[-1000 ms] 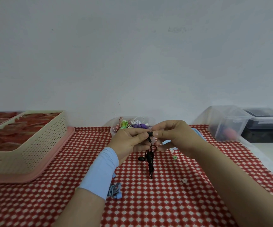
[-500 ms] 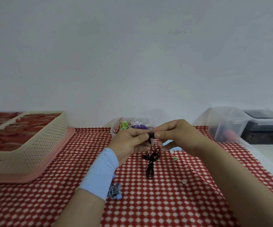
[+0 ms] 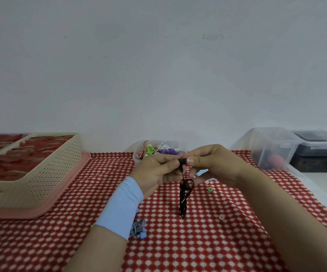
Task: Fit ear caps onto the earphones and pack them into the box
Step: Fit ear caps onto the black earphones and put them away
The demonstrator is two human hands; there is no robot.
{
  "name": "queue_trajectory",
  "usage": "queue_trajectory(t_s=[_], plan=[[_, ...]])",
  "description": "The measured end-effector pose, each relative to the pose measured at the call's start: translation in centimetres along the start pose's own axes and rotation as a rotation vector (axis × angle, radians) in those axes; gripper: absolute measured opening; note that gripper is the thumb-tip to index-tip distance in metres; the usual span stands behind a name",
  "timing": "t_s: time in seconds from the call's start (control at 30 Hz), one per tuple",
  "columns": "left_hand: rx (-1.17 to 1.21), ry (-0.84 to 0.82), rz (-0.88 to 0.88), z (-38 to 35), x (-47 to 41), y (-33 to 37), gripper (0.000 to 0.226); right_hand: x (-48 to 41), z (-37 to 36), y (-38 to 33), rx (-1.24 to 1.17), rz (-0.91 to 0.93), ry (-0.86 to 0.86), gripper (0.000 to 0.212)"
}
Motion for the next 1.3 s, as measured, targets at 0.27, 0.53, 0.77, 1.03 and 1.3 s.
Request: queue_trajectory(t_s=[0.27, 0.53, 0.77, 1.03, 1.3], plan=[[-0.076, 0.011, -0.011, 0.2, -0.1, -0.1, 0.025, -0.1, 0.3, 0.2, 0.028, -0.059, 0.041, 0.013], [-0.044, 0.045, -0.039, -0.1, 0.0, 0.3, 0.021, -0.1, 0.4, -1.1, 0.135, 0.103, 0.152, 0.005], [0.025, 0.13, -0.057, 0.2, -0.3, 0.8, 0.019, -0.1, 0.0, -2.1, 0.143, 0.282, 0.31, 0.008], [0.016, 0.141, 0.046, 0.5, -0.3, 0.3, 0.017, 0.0, -0.3, -2.1, 0.375, 0.333, 0.306, 0.022], [-0.055, 0.219, -0.023, 0.7, -0.5, 0.4, 0.016, -0.3, 0.1, -1.3, 0.292, 0.351, 0.442, 0.022]])
Point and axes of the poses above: each hand's wrist, its own x-axis away from the middle knuckle, its own z-axis out of the back of the hand, y = z × x, the point moved 6 cm from there along -x, towards the middle knuckle, and after that the axes turned 6 degrees about -z, right-handed, at the moved point
